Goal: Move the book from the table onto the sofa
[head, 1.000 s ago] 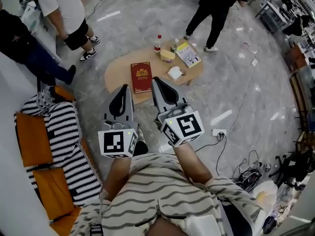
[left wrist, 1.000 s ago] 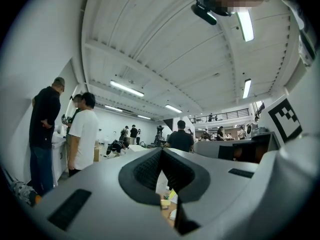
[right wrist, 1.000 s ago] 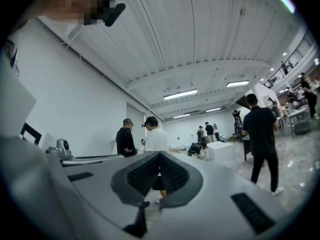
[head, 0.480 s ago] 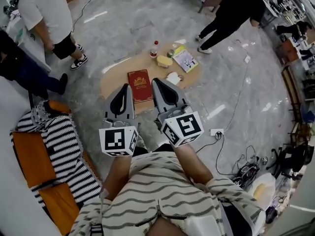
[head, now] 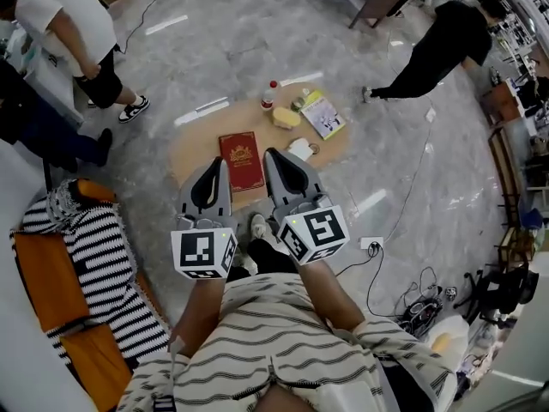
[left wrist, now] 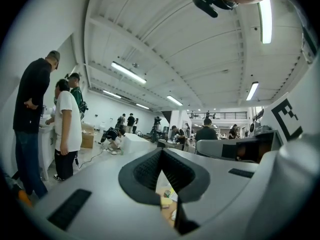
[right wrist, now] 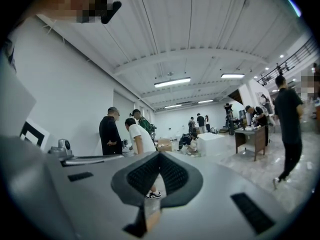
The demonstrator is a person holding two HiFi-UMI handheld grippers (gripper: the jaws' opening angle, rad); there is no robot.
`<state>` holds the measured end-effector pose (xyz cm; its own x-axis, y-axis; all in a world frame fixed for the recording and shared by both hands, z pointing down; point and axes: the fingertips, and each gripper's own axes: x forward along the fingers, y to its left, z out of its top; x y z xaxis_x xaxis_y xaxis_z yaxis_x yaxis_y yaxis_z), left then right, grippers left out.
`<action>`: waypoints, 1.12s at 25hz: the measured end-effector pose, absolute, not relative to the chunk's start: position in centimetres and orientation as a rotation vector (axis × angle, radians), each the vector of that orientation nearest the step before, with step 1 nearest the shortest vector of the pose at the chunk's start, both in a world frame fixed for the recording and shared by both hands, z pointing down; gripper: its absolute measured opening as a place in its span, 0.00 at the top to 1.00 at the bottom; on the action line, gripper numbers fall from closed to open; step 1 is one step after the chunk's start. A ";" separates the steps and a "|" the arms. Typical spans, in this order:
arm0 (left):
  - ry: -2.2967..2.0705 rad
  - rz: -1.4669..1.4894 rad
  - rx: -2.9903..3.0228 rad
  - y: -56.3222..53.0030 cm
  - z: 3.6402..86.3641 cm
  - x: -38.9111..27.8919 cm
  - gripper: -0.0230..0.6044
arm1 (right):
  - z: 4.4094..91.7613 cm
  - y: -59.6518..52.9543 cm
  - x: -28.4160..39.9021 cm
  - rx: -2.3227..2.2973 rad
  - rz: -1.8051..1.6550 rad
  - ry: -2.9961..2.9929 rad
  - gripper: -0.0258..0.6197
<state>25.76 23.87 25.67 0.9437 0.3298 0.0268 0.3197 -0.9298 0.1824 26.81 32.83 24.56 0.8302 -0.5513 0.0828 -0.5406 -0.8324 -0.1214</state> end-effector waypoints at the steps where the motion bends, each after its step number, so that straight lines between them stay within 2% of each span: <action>1: 0.487 0.086 2.927 24.1 25.9 26.3 0.96 | 24.9 33.1 27.4 -2.915 -0.176 0.875 0.94; 18: 0.414 0.255 2.939 29.2 30.3 35.7 0.96 | 29.1 37.2 37.0 -2.859 -0.300 0.968 0.94; 28: 0.381 0.383 2.903 29.0 34.0 37.7 0.96 | 34.0 37.3 39.7 -2.821 -0.464 0.949 0.94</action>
